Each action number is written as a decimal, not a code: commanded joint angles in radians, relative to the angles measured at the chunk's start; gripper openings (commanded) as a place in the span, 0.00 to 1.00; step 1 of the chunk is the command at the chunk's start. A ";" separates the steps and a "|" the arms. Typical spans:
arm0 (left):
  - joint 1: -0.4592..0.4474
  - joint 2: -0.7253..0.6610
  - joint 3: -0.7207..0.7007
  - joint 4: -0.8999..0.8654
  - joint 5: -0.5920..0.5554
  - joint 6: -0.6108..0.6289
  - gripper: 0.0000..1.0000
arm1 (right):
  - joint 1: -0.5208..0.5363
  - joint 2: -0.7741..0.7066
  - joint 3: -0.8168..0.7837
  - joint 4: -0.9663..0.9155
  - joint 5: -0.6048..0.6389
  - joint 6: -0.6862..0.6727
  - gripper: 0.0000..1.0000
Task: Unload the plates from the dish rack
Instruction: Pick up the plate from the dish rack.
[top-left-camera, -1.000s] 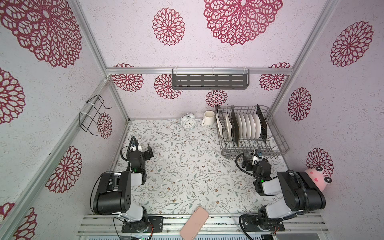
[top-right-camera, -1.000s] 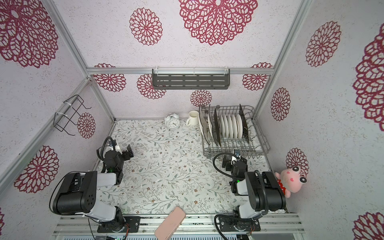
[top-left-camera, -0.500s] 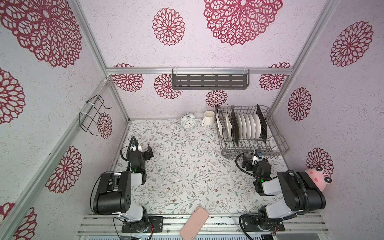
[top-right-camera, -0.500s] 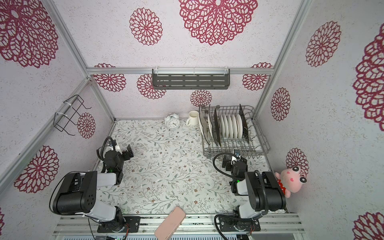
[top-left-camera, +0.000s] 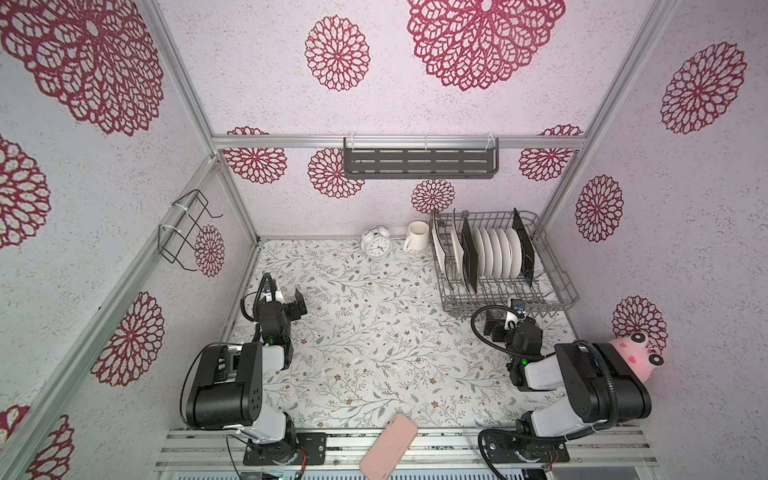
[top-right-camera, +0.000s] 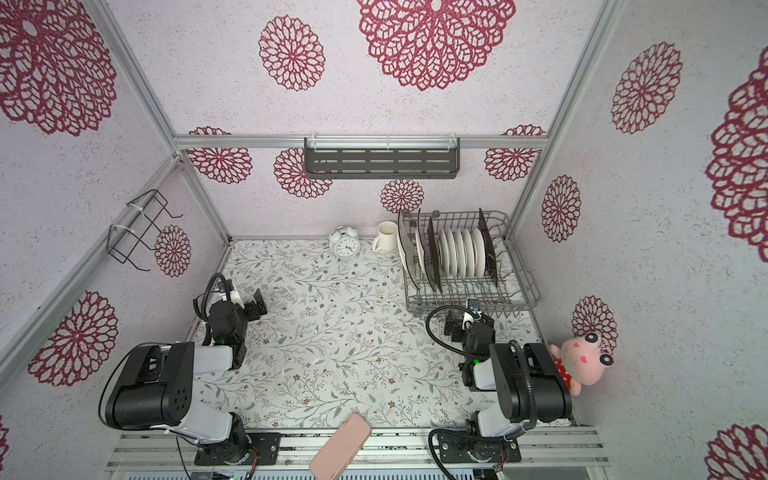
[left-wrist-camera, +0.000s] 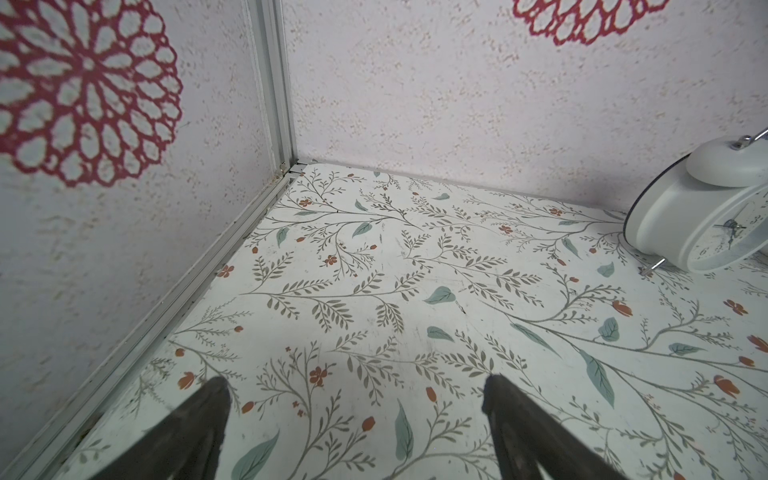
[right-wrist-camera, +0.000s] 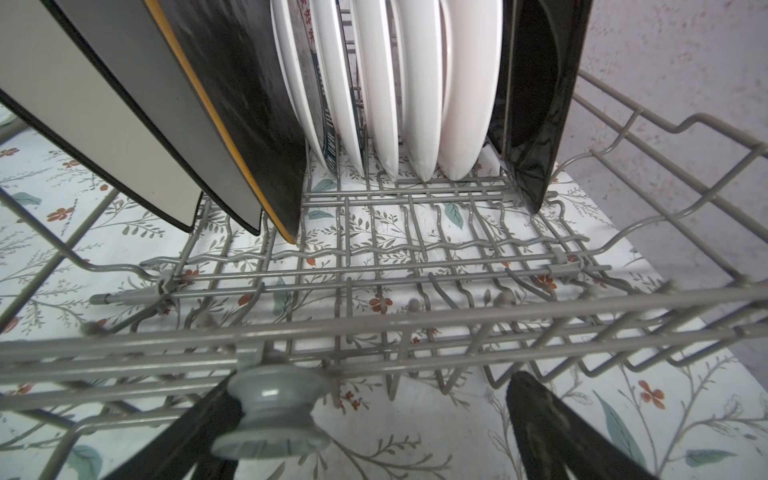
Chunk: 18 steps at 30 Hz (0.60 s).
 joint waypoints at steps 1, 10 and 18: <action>0.008 0.012 0.014 0.021 0.000 0.024 0.97 | -0.005 0.000 0.069 0.057 0.066 -0.001 0.99; 0.008 0.011 0.014 0.021 0.000 0.024 0.97 | -0.010 0.000 0.073 0.051 0.056 0.002 0.99; 0.007 0.011 0.014 0.021 0.000 0.024 0.97 | -0.010 0.000 0.073 0.051 0.056 0.003 0.99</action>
